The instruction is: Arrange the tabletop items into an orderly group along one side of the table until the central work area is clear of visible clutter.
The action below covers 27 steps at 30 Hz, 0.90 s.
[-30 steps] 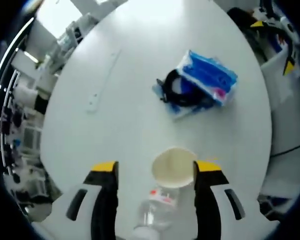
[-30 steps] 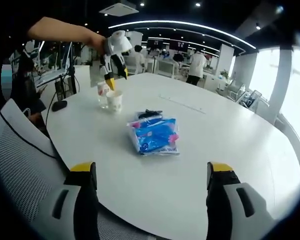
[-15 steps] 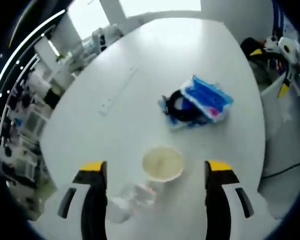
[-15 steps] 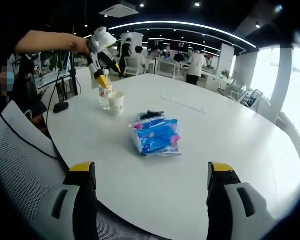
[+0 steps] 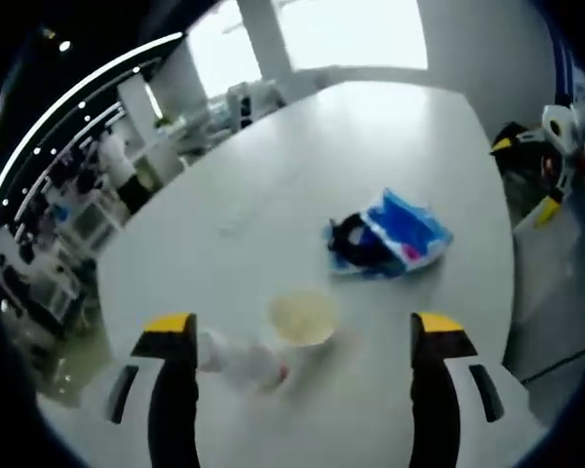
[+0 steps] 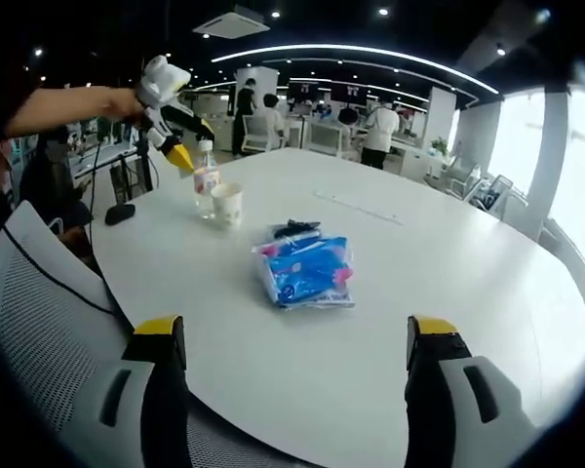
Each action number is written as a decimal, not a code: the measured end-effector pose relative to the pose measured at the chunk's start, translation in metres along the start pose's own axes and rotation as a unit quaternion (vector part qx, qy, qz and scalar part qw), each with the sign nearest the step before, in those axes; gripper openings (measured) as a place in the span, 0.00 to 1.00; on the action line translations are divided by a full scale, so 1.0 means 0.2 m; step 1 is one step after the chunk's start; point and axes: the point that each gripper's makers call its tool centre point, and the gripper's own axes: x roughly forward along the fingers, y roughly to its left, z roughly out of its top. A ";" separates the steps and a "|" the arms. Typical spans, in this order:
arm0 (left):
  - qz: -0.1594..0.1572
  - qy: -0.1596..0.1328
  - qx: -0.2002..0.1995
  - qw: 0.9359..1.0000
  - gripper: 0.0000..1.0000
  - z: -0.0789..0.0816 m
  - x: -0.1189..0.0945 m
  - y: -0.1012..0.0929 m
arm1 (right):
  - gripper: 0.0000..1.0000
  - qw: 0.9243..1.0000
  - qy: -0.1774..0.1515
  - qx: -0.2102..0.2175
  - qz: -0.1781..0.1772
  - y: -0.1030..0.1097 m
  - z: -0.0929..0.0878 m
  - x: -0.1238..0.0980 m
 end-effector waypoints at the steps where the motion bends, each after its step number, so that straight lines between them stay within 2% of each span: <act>1: 0.003 -0.007 -0.012 1.000 0.95 0.00 -0.02 -0.01 | 0.93 1.000 -0.001 0.001 0.001 0.00 0.00 0.00; 3: 0.006 -0.015 -0.024 1.000 0.99 -0.02 -0.05 -0.02 | 0.93 1.000 -0.001 0.004 0.001 0.00 0.00 0.00; 8: 0.009 -0.021 -0.045 0.999 1.00 -0.08 -0.10 -0.07 | 0.93 1.000 -0.004 0.007 -0.002 -0.01 0.01 0.00; 11: 0.005 -0.026 -0.066 0.997 1.00 -0.11 -0.14 -0.14 | 0.93 1.000 -0.007 0.008 -0.004 -0.01 0.01 -0.01; 13: 0.013 -0.033 -0.099 0.994 1.00 -0.13 -0.17 -0.18 | 0.94 1.000 -0.008 0.010 -0.004 -0.01 0.01 -0.01; 18: 0.011 -0.050 -0.116 0.992 1.00 -0.16 -0.24 -0.29 | 0.94 1.000 -0.009 0.011 0.000 -0.01 0.02 -0.01; 21: 0.004 -0.048 -0.144 0.988 1.00 -0.20 -0.25 -0.37 | 0.94 1.000 -0.009 0.012 0.000 0.00 0.02 -0.01; 27: 0.015 -0.070 -0.153 0.986 1.00 -0.19 -0.27 -0.45 | 0.94 1.000 -0.008 0.012 0.001 0.00 0.01 -0.01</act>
